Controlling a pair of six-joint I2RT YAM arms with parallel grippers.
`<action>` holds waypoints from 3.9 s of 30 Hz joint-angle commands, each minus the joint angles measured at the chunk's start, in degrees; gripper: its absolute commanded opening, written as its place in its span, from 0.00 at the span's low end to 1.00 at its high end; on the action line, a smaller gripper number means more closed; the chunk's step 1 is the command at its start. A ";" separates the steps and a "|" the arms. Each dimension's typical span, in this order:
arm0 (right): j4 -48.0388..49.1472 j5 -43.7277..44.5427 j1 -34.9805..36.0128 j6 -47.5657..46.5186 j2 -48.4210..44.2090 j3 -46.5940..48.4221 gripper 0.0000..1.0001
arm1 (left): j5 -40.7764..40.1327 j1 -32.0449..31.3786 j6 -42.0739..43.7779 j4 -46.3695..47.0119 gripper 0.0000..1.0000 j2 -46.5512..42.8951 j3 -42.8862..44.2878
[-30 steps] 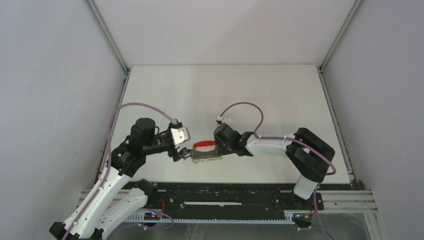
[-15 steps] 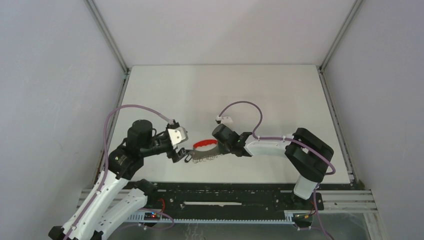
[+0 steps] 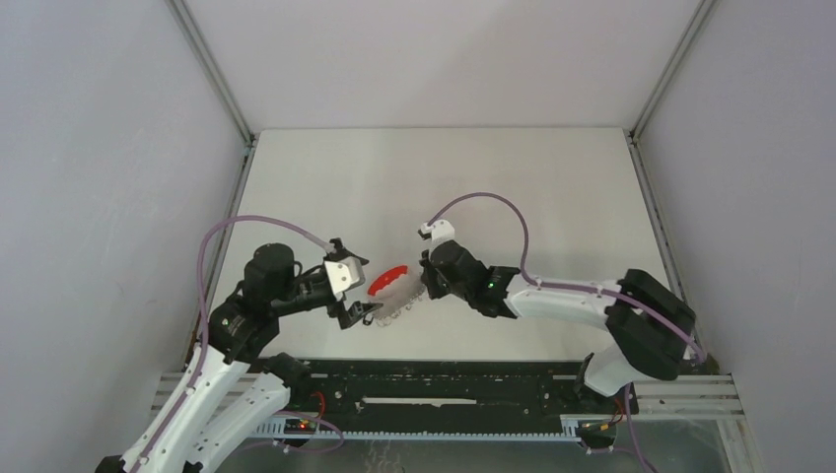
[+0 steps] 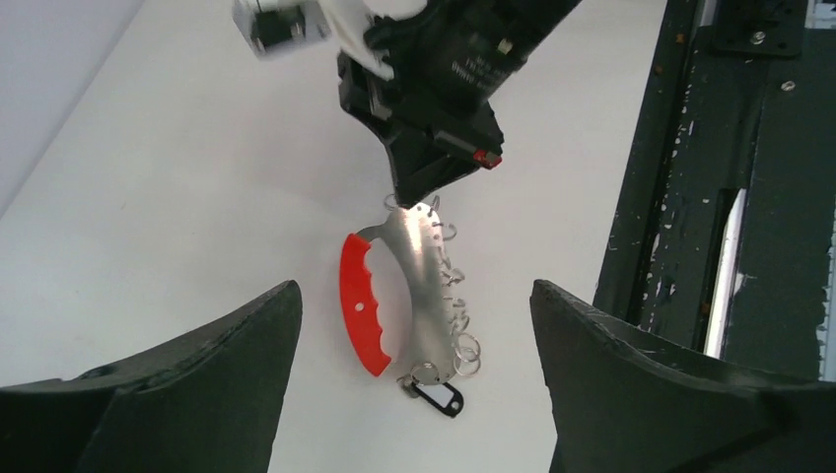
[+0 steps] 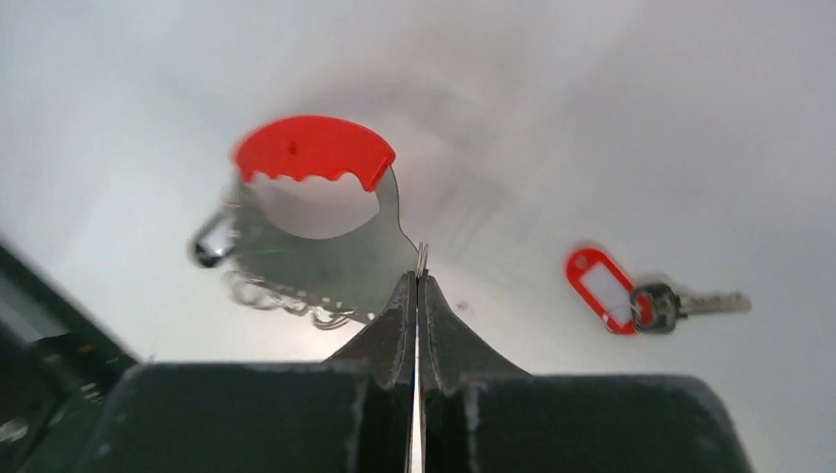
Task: Put the keys on the keyring
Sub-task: Pick up the keyring from the center of the board, then adjust the keyring.
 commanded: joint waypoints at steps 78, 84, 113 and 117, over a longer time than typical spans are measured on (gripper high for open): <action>13.07 -41.13 7.61 -21.07 -22.89 2.43 0.00 | 25.77 0.19 3.10 -11.21 0.29 6.23 10.63; 11.33 -38.96 7.72 -21.32 -23.10 2.56 0.00 | 26.06 0.19 2.23 -11.73 0.33 5.64 11.44; 7.57 -40.98 7.46 -22.48 -26.15 2.56 0.40 | 17.80 -0.28 6.86 -15.93 0.00 7.26 13.80; 0.55 -43.55 5.90 -26.98 -26.97 5.12 0.59 | 12.22 -5.08 16.11 -23.33 0.00 9.52 18.03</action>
